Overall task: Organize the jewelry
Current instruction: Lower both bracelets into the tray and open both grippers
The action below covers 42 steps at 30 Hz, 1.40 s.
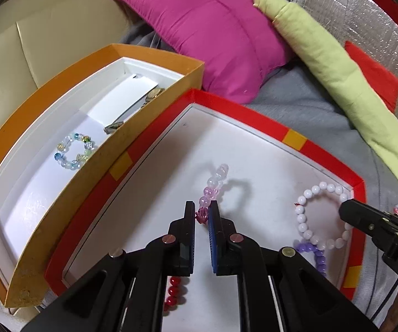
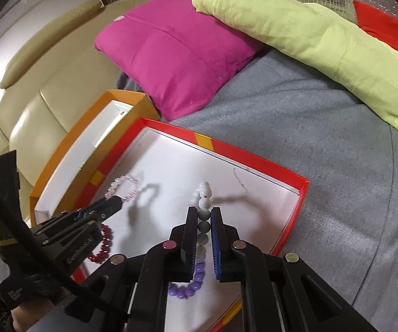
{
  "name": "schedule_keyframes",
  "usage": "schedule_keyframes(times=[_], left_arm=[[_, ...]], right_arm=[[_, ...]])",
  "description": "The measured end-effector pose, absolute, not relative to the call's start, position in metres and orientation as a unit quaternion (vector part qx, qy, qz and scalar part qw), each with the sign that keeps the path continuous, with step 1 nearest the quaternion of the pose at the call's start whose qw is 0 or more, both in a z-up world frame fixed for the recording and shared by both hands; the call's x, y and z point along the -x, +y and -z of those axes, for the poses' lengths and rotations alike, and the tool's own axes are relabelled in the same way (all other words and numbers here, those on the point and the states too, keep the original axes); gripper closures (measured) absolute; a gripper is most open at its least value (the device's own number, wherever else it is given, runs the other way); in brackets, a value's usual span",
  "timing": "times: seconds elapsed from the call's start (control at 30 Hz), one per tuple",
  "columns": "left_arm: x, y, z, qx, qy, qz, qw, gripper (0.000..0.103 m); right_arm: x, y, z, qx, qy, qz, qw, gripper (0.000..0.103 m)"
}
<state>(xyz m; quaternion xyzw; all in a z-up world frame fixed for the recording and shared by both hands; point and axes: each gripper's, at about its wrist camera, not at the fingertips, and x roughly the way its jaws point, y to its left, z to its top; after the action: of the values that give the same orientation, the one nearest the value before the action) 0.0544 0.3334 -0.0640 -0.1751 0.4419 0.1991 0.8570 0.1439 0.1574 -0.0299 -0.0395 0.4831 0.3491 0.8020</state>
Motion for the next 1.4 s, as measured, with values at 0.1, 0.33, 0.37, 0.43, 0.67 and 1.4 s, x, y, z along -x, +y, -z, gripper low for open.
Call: schedule_keyframes(times=[0.1,0.33,0.37,0.43,0.67,1.4], left_arm=[[-0.056,0.336,0.069,0.175,0.448,-0.205,0.853,0.094],[-0.059,0.338,0.076,0.169,0.461,-0.21,0.846,0.094],[-0.059,0.337,0.076,0.169,0.462,-0.21,0.845,0.094],[-0.06,0.338,0.076,0.168,0.463,-0.21,0.844,0.094],[-0.061,0.336,0.073,0.16,0.463,-0.212,0.845,0.093],[-0.05,0.335,0.05,0.149,0.44,-0.231,0.855,0.061]], right_arm=[[-0.147,0.159,0.034,0.049,0.486,-0.338,0.805,0.093],[-0.15,0.16,0.039,0.065,0.488,-0.322,0.808,0.093],[-0.15,0.16,0.039,0.066,0.488,-0.32,0.809,0.093],[-0.15,0.161,0.039,0.071,0.487,-0.317,0.811,0.093],[-0.149,0.164,0.041,0.085,0.49,-0.314,0.808,0.092],[-0.148,0.151,0.033,0.073,0.484,-0.3,0.819,0.091]])
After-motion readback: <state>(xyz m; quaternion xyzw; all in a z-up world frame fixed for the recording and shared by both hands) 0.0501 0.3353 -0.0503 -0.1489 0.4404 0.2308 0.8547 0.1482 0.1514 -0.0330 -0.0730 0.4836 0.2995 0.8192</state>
